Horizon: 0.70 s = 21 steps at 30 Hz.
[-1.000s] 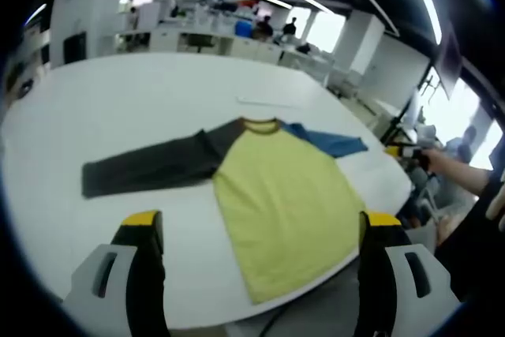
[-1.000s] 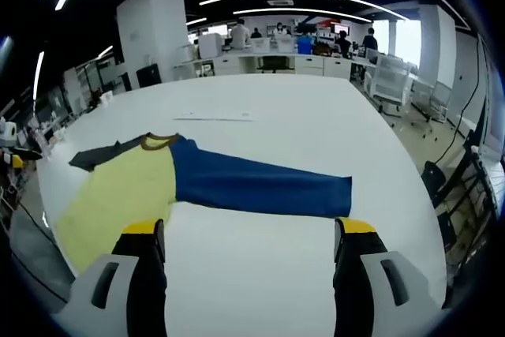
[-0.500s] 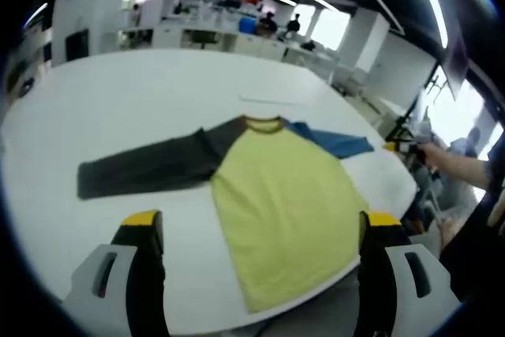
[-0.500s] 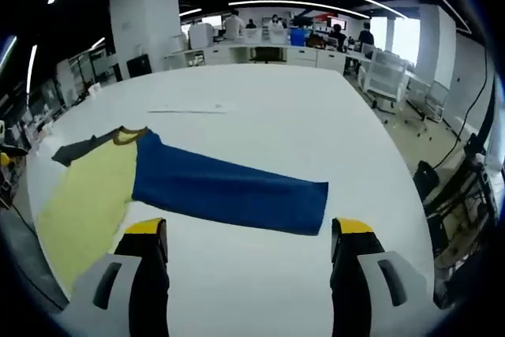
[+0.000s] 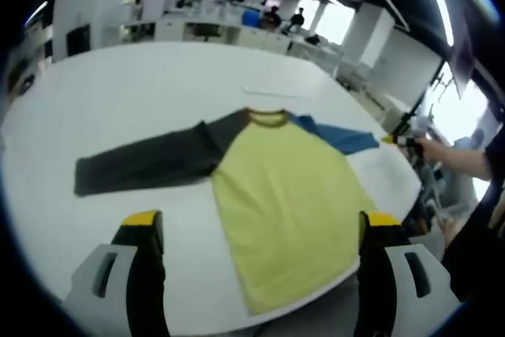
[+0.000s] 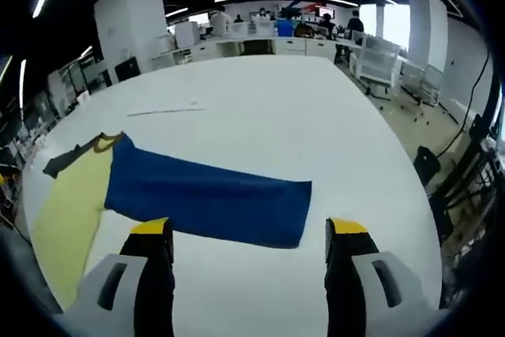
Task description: Fold the garment on the visible template until the final outline fits inside the template.
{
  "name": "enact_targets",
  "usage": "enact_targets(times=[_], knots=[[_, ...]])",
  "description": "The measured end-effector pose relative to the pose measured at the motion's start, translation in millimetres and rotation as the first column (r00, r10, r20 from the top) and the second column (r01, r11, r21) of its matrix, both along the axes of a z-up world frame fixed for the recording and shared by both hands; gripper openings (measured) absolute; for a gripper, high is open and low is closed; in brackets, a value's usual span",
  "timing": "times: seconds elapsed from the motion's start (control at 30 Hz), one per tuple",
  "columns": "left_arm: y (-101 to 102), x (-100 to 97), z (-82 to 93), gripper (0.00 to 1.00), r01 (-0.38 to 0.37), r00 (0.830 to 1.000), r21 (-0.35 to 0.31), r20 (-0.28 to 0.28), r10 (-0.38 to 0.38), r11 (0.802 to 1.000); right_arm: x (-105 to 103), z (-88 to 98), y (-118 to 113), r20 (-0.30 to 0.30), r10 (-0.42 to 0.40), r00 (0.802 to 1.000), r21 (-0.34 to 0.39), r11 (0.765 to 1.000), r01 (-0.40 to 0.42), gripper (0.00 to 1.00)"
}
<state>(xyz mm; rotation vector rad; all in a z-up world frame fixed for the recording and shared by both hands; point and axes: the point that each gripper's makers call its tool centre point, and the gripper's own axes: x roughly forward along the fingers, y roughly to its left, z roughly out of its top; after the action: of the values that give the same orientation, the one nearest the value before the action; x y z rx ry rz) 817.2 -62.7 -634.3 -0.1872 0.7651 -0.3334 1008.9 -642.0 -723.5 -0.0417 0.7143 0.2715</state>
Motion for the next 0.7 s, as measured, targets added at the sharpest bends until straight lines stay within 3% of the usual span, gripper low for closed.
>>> enact_targets(times=[0.27, 0.53, 0.7], knots=[[-4, 7.7, -4.2, 0.99, 0.007, 1.000, 0.007, -0.013, -0.007, 1.000, 14, -5.5, -2, -0.004, 0.003, 1.000, -0.013, 1.000, -0.003, 0.61], [-5, 10.2, -9.6, 0.99, 0.011, 0.999, 0.013, -0.031, -0.011, 1.000, 32, -18.0, -19, -0.017, -0.035, 0.999, -0.041, 0.999, 0.035, 0.51], [-4, 10.0, -12.3, 0.99, 0.010, 0.999, 0.020, -0.043, -0.010, 1.000, 47, -23.6, -30, -0.014, -0.068, 0.998, -0.050, 0.997, 0.067, 0.39]])
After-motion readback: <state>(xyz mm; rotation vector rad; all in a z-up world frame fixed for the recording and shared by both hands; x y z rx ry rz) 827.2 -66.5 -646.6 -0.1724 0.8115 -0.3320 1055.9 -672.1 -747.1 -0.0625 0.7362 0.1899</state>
